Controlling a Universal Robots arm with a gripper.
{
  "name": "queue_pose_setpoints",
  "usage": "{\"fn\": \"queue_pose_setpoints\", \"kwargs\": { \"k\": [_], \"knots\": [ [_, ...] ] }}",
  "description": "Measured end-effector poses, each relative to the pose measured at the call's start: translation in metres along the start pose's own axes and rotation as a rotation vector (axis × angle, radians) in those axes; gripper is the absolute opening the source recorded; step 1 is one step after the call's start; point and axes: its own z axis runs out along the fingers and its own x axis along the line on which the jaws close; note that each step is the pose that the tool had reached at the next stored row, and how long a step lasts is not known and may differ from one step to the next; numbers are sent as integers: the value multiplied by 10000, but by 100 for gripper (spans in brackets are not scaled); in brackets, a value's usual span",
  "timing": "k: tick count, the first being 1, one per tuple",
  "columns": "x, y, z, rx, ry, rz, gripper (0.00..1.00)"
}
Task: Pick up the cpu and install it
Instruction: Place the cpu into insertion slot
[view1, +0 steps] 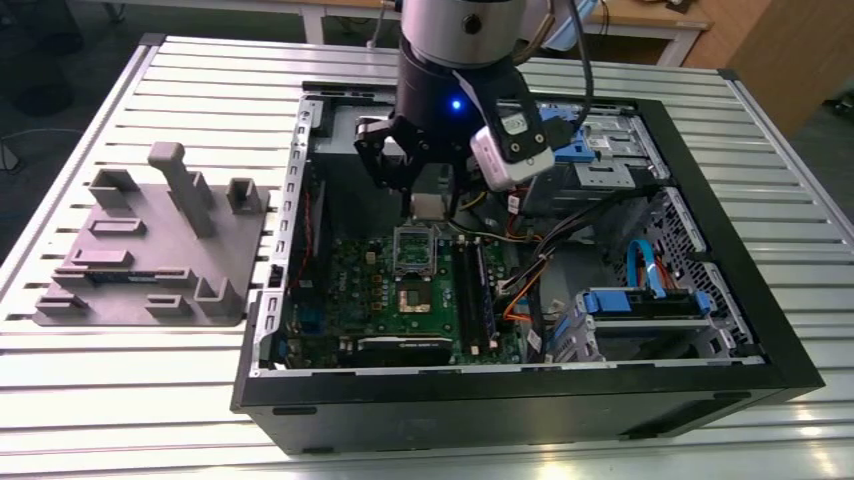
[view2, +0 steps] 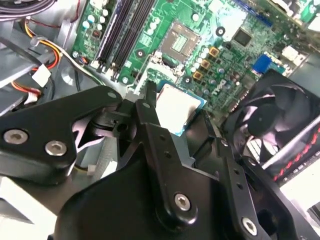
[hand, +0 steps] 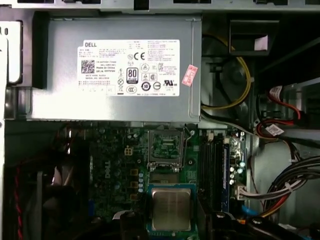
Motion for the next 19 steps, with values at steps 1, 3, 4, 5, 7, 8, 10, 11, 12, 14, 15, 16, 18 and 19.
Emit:
{"fn": "queue_pose_setpoints", "kwargs": {
  "k": [1, 3, 4, 5, 7, 8, 10, 11, 12, 14, 15, 16, 18, 19],
  "knots": [
    [-6, -9, 18, 0, 0, -1, 47],
    [-14, -20, 54, 0, 0, -10, 47],
    [-15, -27, 72, -1, -1, -19, 47],
    [-15, -36, 90, -1, -1, -38, 47],
    [-16, -64, 126, 3, 7, -95, 47],
    [-16, -79, 144, 4, 8, -119, 47],
    [-18, -128, 199, 1, 7, -153, 47],
    [-17, -134, 217, 1, 7, -152, 47],
    [-18, -138, 234, 3, 9, -153, 47],
    [-19, -143, 272, 2, 8, -155, 47],
    [-19, -145, 289, 3, 8, -157, 47],
    [-19, -146, 307, 3, 8, -160, 47],
    [-21, -152, 343, 3, 8, -168, 47],
    [-22, -169, 359, 7, 10, -176, 47]
  ]
}}
